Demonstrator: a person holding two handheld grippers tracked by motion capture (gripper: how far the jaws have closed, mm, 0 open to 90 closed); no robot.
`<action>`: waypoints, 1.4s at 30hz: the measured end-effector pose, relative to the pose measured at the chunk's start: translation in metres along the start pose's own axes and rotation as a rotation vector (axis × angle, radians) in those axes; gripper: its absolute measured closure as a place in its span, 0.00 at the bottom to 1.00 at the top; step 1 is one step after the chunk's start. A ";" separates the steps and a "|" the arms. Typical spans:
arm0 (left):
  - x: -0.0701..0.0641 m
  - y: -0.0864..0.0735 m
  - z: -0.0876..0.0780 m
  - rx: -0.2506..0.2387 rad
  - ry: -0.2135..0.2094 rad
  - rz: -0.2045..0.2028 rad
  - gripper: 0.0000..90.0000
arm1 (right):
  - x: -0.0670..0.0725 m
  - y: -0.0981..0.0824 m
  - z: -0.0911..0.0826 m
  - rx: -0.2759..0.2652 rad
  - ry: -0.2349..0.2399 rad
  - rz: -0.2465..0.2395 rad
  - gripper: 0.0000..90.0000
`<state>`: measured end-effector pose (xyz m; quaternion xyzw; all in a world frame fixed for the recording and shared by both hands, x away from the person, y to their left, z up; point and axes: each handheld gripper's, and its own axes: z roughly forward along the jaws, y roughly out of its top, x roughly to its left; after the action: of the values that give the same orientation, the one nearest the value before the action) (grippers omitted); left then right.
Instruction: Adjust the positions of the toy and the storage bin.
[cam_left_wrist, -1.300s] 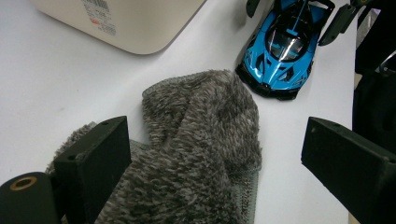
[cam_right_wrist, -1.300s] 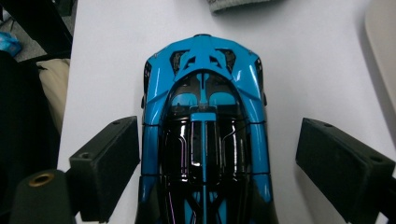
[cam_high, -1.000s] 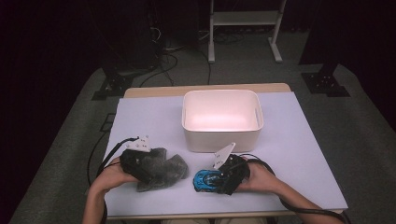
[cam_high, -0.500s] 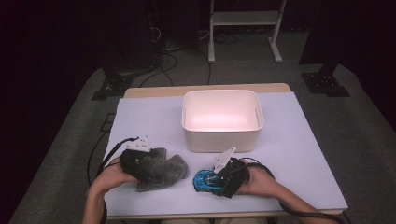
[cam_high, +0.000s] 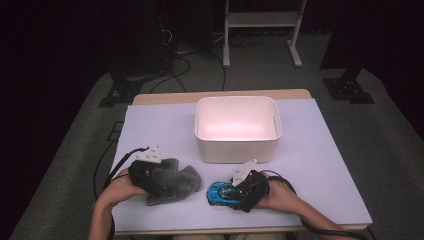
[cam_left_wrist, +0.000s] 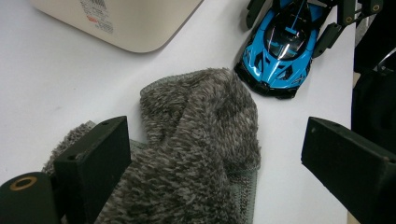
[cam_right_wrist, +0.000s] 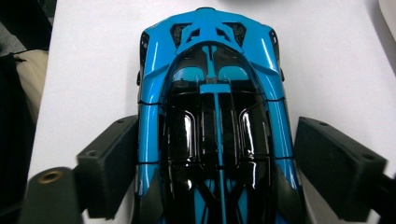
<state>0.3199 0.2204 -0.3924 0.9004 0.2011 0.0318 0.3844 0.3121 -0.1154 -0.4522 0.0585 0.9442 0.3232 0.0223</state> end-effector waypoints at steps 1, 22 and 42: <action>0.000 0.000 0.000 0.000 0.000 -0.001 0.08 | 0.000 0.000 -0.001 0.003 0.002 0.001 0.21; 0.001 -0.001 0.001 0.003 -0.003 -0.002 0.08 | -0.005 0.003 -0.006 0.003 0.039 -0.011 0.28; 0.001 -0.001 0.001 0.002 -0.003 -0.005 0.08 | -0.009 0.002 -0.020 -0.029 0.047 0.003 0.28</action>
<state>0.3207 0.2214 -0.3939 0.9003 0.2029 0.0291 0.3839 0.3197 -0.1272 -0.4347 0.0519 0.9396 0.3384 0.0006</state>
